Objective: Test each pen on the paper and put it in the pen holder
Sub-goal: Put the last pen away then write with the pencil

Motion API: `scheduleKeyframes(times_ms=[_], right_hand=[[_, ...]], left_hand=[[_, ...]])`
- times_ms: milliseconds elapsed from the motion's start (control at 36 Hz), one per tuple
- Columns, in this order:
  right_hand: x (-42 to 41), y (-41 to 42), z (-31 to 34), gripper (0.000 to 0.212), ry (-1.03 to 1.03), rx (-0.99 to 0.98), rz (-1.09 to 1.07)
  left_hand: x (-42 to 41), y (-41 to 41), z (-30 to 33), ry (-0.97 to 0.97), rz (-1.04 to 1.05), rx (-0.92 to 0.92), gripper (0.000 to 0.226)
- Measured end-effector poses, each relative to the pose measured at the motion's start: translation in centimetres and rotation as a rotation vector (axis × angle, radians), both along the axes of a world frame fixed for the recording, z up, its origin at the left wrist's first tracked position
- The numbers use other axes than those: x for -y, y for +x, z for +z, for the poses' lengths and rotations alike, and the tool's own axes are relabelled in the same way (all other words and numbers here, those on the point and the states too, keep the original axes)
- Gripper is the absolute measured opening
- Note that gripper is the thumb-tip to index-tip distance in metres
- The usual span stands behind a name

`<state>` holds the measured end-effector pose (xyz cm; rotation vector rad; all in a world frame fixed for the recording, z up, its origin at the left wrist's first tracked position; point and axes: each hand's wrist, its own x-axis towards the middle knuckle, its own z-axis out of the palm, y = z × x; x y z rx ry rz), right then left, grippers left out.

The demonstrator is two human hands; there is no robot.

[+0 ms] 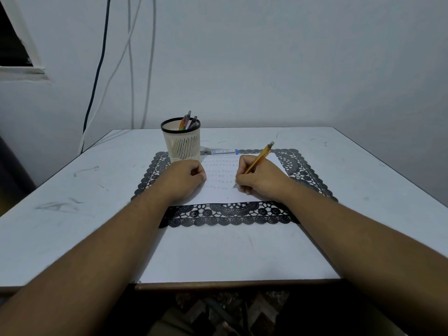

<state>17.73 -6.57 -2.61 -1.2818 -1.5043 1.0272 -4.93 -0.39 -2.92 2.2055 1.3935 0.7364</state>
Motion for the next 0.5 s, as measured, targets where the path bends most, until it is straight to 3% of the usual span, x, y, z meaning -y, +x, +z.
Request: scheduleKeyframes(times_ms=[500], right_hand=[[0.0,0.09,-0.04,0.025,-0.014,-0.007,0.005]], left_hand=[[0.29,0.2,0.07,-0.011,-0.005,0.014,0.017]])
